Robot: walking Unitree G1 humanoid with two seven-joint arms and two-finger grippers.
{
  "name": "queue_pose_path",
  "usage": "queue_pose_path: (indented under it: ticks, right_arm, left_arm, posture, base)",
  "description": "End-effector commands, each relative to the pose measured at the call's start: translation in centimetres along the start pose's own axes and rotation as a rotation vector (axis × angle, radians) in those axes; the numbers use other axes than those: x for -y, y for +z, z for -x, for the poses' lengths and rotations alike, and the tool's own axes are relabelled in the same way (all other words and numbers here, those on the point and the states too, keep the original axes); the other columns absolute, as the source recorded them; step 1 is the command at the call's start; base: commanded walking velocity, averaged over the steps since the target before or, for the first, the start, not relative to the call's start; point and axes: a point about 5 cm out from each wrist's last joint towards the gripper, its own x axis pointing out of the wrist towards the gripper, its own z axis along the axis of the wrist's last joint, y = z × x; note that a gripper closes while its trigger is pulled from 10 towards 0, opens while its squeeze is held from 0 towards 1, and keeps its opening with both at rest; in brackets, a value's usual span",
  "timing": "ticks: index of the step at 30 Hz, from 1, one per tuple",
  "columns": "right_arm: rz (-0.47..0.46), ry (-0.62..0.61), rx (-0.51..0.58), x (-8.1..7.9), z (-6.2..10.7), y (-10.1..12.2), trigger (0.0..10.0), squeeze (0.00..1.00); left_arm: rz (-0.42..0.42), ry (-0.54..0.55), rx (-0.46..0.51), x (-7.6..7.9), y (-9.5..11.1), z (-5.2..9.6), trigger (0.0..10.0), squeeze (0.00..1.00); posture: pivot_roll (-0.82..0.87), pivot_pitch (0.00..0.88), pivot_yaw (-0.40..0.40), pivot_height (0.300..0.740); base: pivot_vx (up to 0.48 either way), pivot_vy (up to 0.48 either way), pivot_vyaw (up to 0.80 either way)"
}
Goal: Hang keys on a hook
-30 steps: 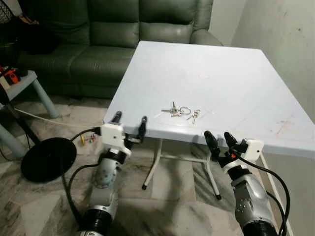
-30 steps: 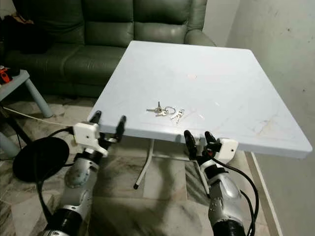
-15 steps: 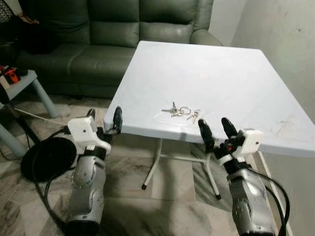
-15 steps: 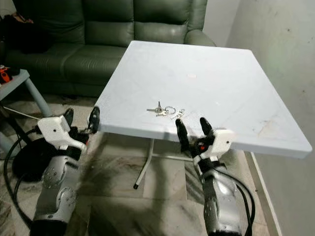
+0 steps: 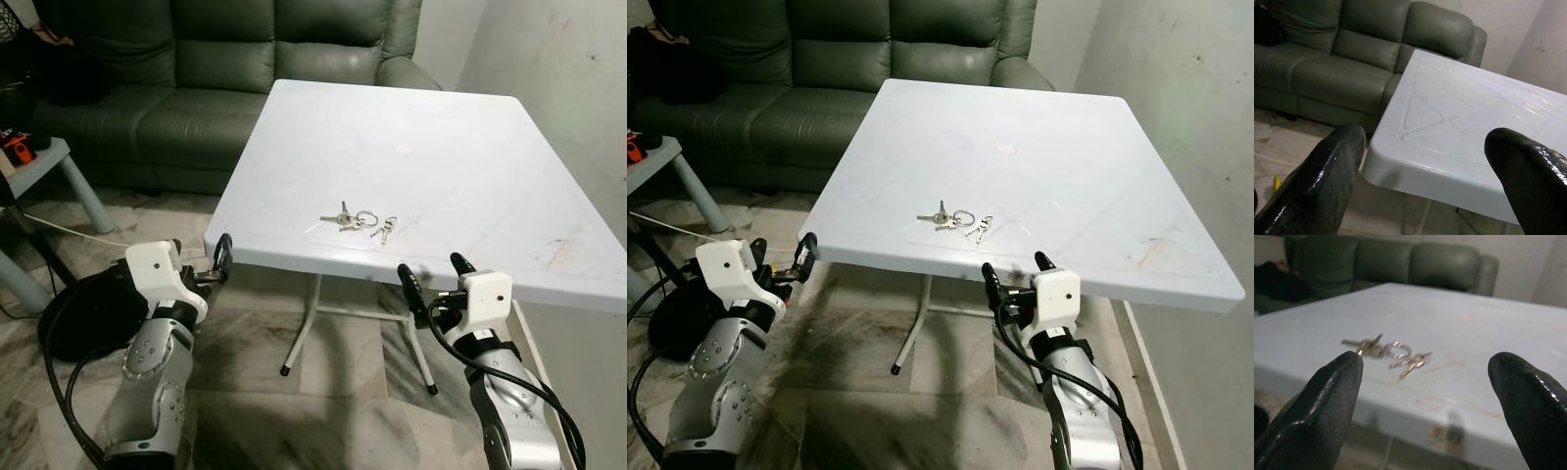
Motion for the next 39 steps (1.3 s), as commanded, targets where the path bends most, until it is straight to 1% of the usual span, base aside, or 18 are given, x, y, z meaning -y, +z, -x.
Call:
queue_pose_path:
  ticks: [1,4,12,17,21,28,39]
  right_arm:
    - [-0.009,-0.018,0.021,0.1,0.1,0.6,10.0,0.00]
    - [-0.014,-0.025,0.023,0.0,0.2,0.7,10.0,0.00]
    - [-0.018,-0.020,0.021,-0.5,0.0,0.8,10.0,0.00]
    - [-0.018,-0.017,0.025,-0.6,-0.3,1.0,10.0,0.00]
    - [-0.017,-0.002,0.034,-0.8,-0.5,1.2,10.0,0.00]
    - [-0.008,0.007,0.035,-0.7,-0.7,1.3,10.0,0.00]
    - [-0.002,0.025,0.037,-1.0,-0.8,1.3,10.0,0.00]
  left_arm:
    - [0.005,-0.004,0.004,-0.1,0.3,0.2,10.0,0.00]
    - [-0.029,-0.012,-0.005,-0.2,0.3,0.4,10.0,0.00]
    - [-0.040,-0.010,-0.003,-0.3,0.7,0.2,10.0,0.00]
    - [-0.039,-0.015,-0.001,-0.1,0.7,0.2,10.0,0.00]
    - [-0.032,-0.035,0.007,0.4,0.8,0.0,10.0,0.00]
    - [-0.040,-0.037,-0.006,0.6,0.6,-0.1,10.0,0.00]
    - [-0.041,-0.039,-0.006,0.6,0.6,-0.1,10.0,0.00]
  posture:
    - [0.03,0.018,-0.039,0.740]
    - [0.03,0.016,-0.038,0.740]
    - [0.04,0.003,-0.041,0.740]
    - [0.04,0.000,-0.040,0.740]
    - [0.04,0.000,-0.042,0.740]
    - [0.04,0.000,-0.041,0.740]
    - [0.04,0.000,-0.044,0.740]
  base:
    - [0.000,0.000,0.00]
    - [0.000,0.000,0.00]
    - [0.030,0.000,0.00]
    - [0.259,0.000,0.00]
    - [0.325,0.000,0.00]
    - [0.344,0.000,0.00]
    - [0.356,0.000,0.00]
